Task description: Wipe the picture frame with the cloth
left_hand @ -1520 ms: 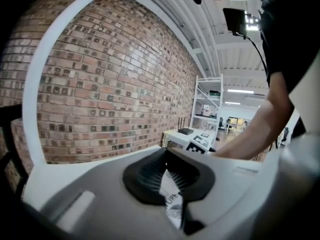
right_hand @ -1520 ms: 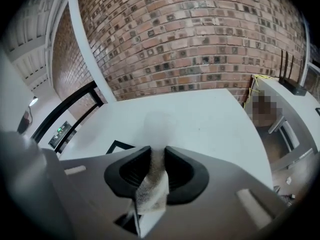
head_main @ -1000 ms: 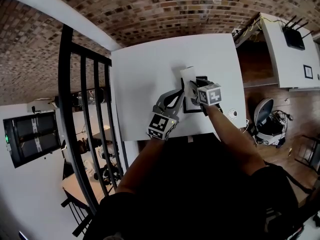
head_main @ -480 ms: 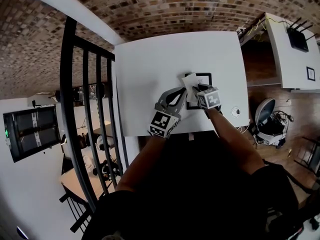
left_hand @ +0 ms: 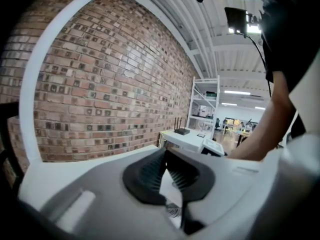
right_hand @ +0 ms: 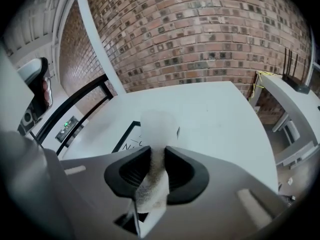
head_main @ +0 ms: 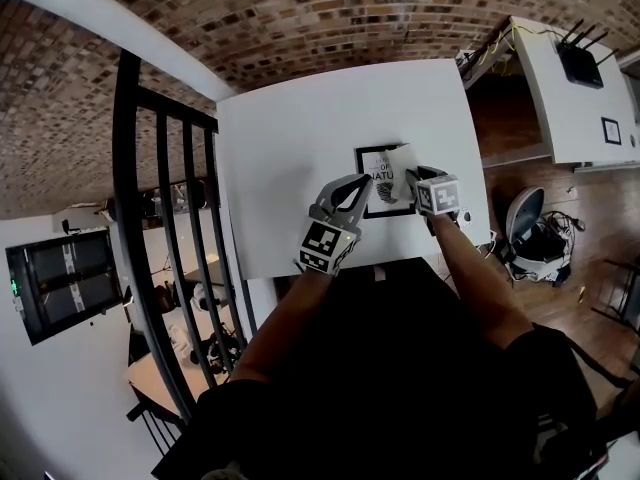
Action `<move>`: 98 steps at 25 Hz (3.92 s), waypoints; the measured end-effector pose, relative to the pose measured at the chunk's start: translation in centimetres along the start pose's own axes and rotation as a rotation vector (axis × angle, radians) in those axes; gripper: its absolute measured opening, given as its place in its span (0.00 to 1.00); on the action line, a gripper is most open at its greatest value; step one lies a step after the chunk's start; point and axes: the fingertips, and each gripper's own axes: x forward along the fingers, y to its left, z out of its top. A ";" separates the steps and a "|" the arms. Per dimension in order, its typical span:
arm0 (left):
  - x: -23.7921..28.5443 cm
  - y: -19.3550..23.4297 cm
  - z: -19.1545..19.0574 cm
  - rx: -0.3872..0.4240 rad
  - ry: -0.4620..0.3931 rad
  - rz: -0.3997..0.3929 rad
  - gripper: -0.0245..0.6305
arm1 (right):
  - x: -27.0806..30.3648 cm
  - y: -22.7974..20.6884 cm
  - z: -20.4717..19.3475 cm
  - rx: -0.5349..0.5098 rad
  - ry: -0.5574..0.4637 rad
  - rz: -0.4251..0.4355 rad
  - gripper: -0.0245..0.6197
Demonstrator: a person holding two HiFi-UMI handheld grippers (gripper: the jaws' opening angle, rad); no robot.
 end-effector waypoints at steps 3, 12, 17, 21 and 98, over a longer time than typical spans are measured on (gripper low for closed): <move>0.2 -0.4 -0.1 0.004 0.002 -0.001 0.04 | -0.5 -1.2 -0.2 0.036 -0.016 -0.019 0.18; -0.9 -0.2 -1.4 -0.002 0.024 0.031 0.04 | 0.7 2.7 1.1 -0.075 -0.067 0.064 0.18; -1.9 0.5 -3.6 -0.016 0.071 0.057 0.04 | 0.8 8.7 0.9 -0.148 -0.015 0.109 0.18; -2.7 0.6 -4.4 -0.025 0.081 0.063 0.04 | 1.1 11.9 0.4 -0.182 -0.003 0.149 0.18; -0.4 1.5 -9.1 -0.050 0.205 -0.157 0.04 | -2.2 -1.9 -10.8 0.177 0.150 -0.173 0.19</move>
